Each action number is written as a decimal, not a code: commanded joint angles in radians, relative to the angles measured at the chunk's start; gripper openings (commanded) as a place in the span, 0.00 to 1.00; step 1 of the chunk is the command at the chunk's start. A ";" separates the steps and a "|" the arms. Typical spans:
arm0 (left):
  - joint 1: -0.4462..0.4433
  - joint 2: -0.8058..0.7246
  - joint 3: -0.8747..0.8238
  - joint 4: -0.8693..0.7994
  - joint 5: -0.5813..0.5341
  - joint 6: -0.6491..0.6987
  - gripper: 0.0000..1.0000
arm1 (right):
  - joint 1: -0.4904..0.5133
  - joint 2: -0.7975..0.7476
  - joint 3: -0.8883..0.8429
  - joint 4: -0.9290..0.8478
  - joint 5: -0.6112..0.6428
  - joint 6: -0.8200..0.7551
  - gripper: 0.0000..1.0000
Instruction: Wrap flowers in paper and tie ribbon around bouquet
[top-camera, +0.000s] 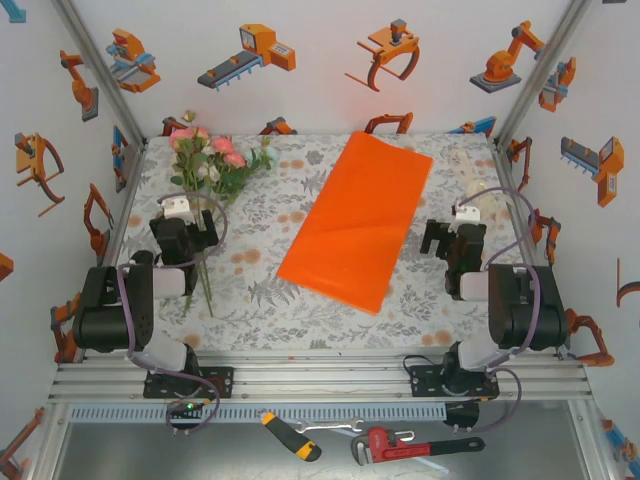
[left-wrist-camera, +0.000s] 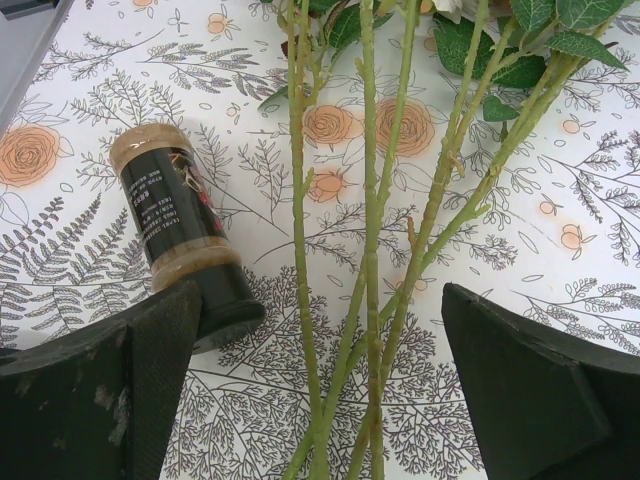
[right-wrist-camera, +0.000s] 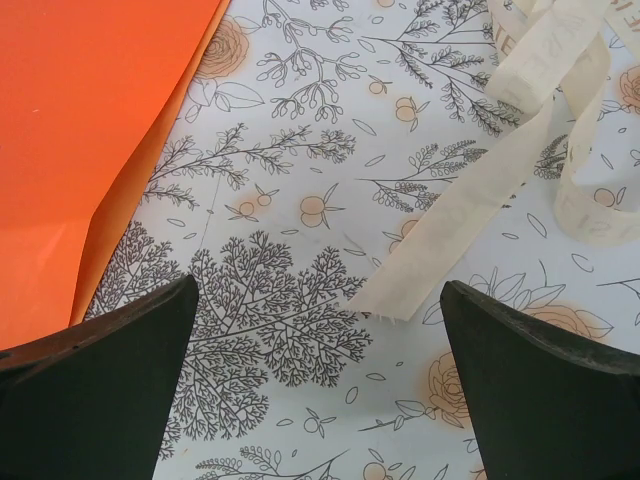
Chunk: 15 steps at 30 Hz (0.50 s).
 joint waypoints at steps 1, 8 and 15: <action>0.000 0.005 -0.011 -0.035 0.010 -0.013 0.97 | -0.007 0.007 0.025 0.014 -0.008 -0.011 0.99; 0.000 0.002 -0.013 -0.034 0.012 -0.011 0.97 | -0.006 0.006 0.025 0.014 -0.008 -0.009 0.99; 0.004 0.002 -0.008 -0.044 0.053 0.000 0.97 | -0.007 0.006 0.021 0.019 -0.005 -0.008 0.99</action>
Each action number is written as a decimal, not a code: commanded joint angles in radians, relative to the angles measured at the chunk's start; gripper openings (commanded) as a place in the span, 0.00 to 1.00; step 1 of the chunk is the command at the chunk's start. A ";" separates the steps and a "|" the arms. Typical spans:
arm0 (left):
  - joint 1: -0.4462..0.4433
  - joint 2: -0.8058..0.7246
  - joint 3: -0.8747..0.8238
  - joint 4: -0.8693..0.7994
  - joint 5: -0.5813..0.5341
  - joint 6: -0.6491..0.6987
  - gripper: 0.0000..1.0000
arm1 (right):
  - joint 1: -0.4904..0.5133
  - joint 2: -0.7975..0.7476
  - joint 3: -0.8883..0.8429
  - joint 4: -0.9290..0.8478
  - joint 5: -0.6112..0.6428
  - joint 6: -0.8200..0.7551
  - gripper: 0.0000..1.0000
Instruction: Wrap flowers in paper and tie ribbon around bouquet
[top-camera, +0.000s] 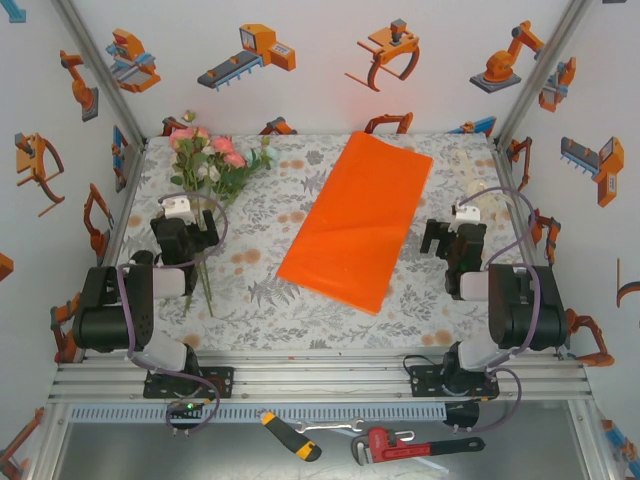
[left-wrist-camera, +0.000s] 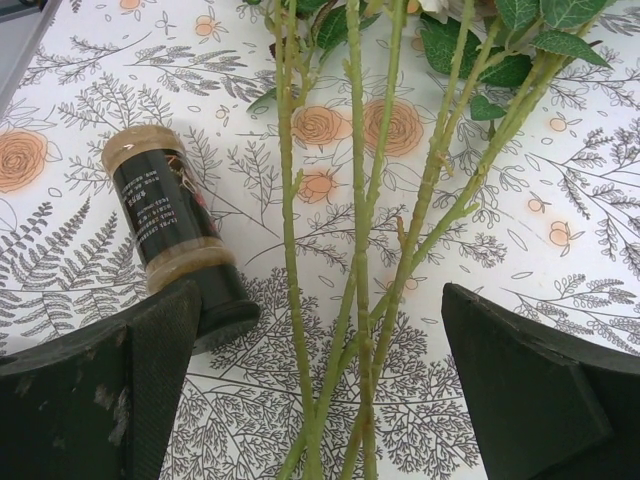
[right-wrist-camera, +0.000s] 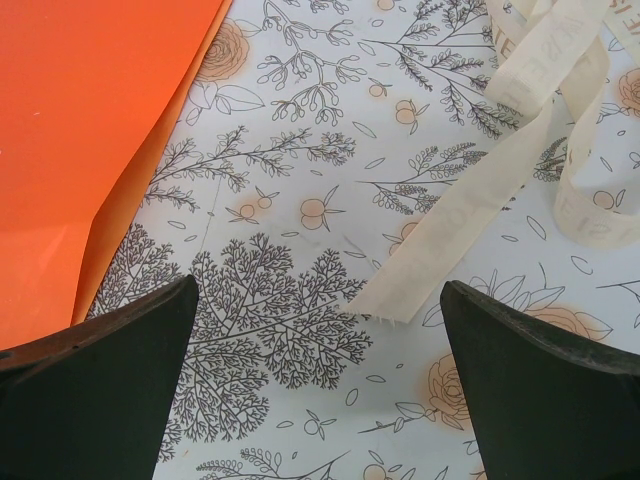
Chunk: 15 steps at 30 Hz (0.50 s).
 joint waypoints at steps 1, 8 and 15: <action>0.004 0.002 -0.008 -0.043 0.029 0.000 0.97 | -0.007 0.007 0.021 0.020 -0.005 -0.008 0.99; 0.000 -0.007 -0.019 -0.031 0.071 0.020 0.97 | -0.007 -0.005 0.001 0.049 -0.034 -0.017 0.99; -0.021 -0.347 0.025 -0.433 -0.115 -0.093 0.97 | -0.005 -0.420 0.171 -0.658 0.096 0.272 0.98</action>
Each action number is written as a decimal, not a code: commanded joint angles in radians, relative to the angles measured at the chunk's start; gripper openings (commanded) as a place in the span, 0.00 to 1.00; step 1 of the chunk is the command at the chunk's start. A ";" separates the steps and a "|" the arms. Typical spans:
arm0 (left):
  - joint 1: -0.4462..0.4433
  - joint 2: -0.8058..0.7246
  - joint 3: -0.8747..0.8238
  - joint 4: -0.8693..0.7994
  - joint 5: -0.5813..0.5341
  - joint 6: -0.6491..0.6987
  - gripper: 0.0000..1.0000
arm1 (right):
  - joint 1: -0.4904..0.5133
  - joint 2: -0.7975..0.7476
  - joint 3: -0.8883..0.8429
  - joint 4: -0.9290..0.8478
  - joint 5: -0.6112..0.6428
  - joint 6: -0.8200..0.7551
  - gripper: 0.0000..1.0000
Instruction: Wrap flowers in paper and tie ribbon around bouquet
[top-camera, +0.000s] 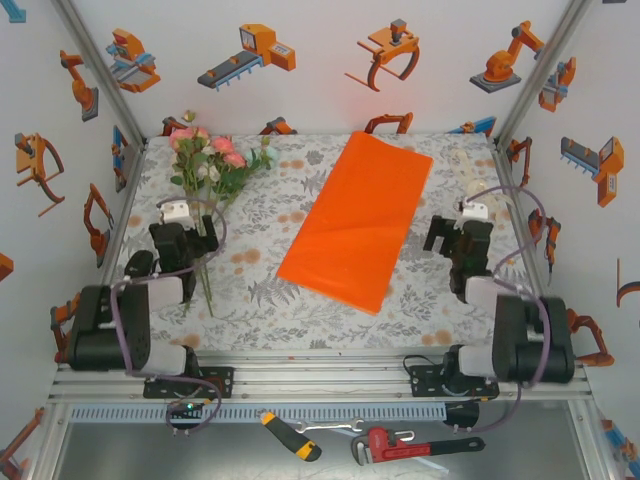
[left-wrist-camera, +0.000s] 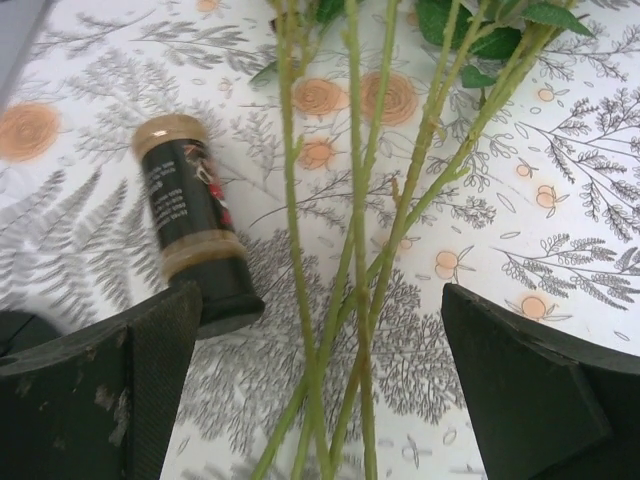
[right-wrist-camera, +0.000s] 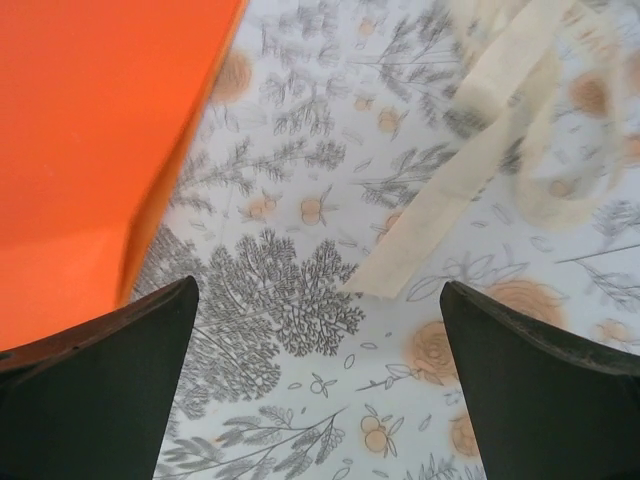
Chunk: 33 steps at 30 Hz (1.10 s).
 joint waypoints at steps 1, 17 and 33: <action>-0.019 -0.194 0.119 -0.382 -0.091 -0.125 0.97 | -0.005 -0.174 0.152 -0.442 0.047 0.268 0.95; -0.420 0.235 0.761 -0.903 0.372 -0.144 0.88 | 0.077 -0.230 0.218 -0.898 -0.446 0.611 0.89; -0.447 0.451 0.740 -0.785 0.405 -0.190 0.80 | 0.048 0.366 0.426 -0.397 -0.371 0.637 0.51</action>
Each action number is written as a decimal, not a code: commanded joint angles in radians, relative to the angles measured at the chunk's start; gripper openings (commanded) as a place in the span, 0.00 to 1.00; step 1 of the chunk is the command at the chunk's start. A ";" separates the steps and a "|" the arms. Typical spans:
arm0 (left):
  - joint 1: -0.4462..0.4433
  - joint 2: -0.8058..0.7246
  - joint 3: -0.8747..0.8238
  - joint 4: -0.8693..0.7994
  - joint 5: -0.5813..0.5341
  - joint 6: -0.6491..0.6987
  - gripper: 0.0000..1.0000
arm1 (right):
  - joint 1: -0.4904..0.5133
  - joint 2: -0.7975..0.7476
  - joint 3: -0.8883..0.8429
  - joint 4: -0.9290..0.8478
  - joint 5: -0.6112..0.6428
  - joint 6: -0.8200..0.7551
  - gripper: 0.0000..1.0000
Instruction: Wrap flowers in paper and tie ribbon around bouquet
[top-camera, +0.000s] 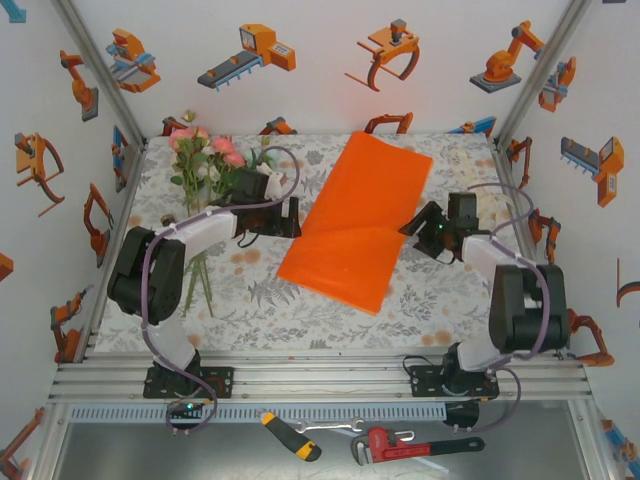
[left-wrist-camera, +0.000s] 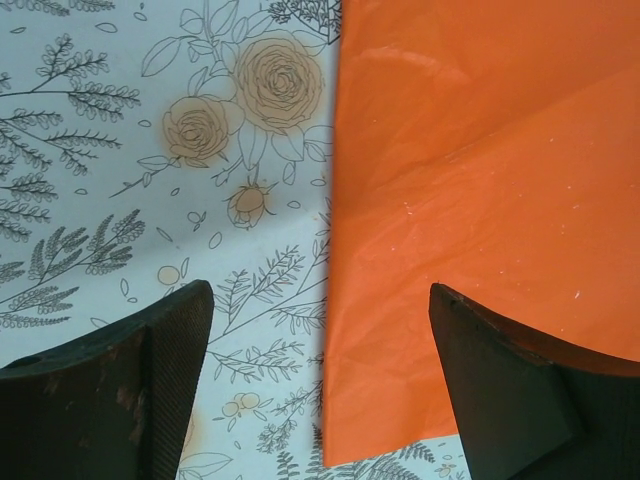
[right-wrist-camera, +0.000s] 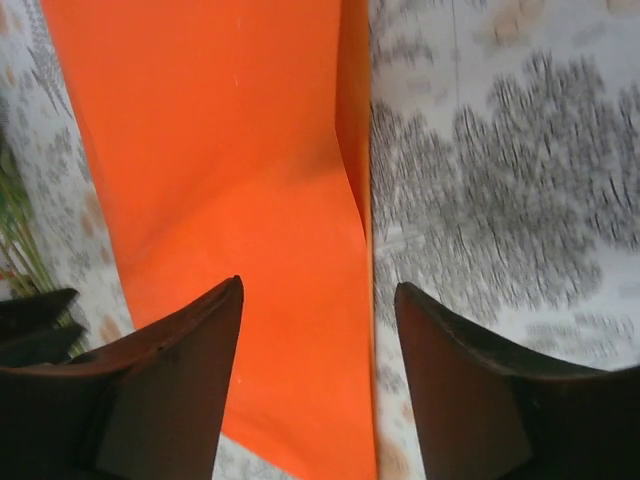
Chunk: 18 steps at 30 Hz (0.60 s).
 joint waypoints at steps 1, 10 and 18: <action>-0.019 0.015 -0.014 0.011 0.043 -0.028 0.80 | -0.012 0.094 0.082 0.094 -0.010 0.023 0.51; -0.077 0.029 -0.059 0.040 0.004 -0.009 0.78 | -0.024 0.254 0.150 0.179 -0.068 0.035 0.48; -0.101 0.058 -0.065 0.086 0.020 0.013 0.76 | -0.025 0.264 0.127 0.310 -0.158 0.079 0.40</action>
